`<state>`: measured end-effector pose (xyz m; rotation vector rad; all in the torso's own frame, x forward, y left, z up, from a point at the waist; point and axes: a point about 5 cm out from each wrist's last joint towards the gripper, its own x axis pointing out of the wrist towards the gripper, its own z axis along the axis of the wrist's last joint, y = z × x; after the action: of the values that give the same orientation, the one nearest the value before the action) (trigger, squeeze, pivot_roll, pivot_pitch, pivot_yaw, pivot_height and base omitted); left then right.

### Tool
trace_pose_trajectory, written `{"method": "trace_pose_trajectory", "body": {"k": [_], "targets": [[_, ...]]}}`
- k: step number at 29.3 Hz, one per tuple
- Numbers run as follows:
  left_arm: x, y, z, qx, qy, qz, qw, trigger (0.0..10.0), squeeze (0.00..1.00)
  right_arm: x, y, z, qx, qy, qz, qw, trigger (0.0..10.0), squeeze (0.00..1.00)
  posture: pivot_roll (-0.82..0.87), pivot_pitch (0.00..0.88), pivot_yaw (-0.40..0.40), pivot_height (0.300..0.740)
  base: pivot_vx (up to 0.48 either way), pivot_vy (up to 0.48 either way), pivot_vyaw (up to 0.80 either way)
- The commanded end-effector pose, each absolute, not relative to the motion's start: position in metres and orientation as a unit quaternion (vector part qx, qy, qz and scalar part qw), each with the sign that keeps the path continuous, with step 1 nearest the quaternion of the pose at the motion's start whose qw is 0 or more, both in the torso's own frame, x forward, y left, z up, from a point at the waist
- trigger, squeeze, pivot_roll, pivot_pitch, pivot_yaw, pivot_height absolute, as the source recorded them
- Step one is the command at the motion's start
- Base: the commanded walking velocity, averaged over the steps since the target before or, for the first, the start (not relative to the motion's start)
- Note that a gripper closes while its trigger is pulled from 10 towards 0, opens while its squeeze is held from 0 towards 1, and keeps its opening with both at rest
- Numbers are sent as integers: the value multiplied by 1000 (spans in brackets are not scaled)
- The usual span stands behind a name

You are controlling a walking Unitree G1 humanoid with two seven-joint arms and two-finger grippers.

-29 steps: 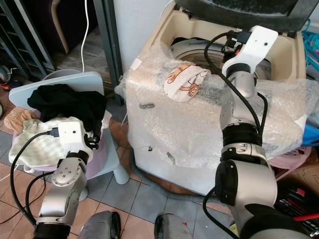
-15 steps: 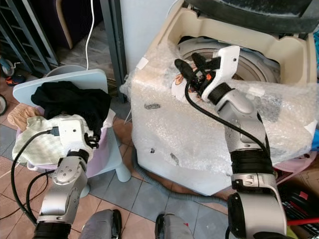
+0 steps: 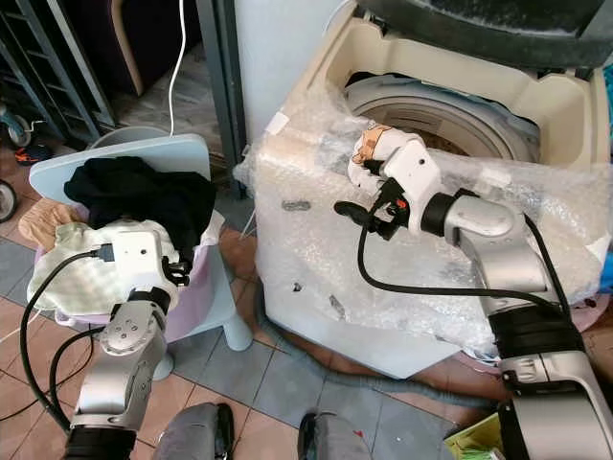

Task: Clothes washing

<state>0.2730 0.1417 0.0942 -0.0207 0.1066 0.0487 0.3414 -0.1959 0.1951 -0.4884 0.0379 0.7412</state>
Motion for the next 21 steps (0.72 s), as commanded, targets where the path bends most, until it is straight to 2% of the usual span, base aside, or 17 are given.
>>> {"method": "trace_pose_trajectory", "body": {"k": [1, 2, 3, 6, 13, 14, 15, 17, 21], "targets": [[272, 142, 90, -3, 63, 25, 998, 10000, 0, 351, -213, 205, -247, 2, 280, 928, 10000, 957, 40, 141, -32, 740, 0, 0, 0], [272, 142, 90, -3, 63, 25, 998, 10000, 0, 351, -213, 205, -247, 2, 280, 928, 10000, 957, 40, 141, -32, 740, 0, 0, 0], [272, 141, 90, -3, 63, 24, 998, 10000, 0, 358, -220, 217, -238, -29, 219, 946, 10000, 957, 38, 141, -31, 740, 0, 0, 0], [272, 141, 91, -2, 62, 21, 998, 10000, 0, 365, -229, 238, -193, -77, 159, 965, 10000, 961, 36, 138, -30, 740, 0, 0, 0], [273, 139, 91, -3, 61, 19, 998, 10000, 0, 371, -239, 265, -160, -159, 78, 971, 10000, 929, 35, 136, -36, 740, 0, 0, 0], [273, 139, 91, -3, 62, 19, 998, 10000, 0, 372, -238, 268, -151, -167, 70, 972, 10000, 647, 36, 135, -36, 740, 0, 0, 0], [274, 139, 91, -4, 62, 20, 998, 10000, 0, 372, -238, 270, -145, -174, 62, 972, 10000, 506, 35, 134, -36, 740, 0, 0, 0], [274, 138, 90, -9, 64, 22, 998, 10000, 0, 375, -229, 273, -138, -186, 49, 972, 10000, 0, 30, 131, -35, 740, 0, 0, 0], [272, 140, 87, -22, 72, 35, 997, 10000, 0, 380, -205, 261, -126, -177, 62, 974, 10000, 0, 21, 125, -26, 740, 0, 0, 0]]}}
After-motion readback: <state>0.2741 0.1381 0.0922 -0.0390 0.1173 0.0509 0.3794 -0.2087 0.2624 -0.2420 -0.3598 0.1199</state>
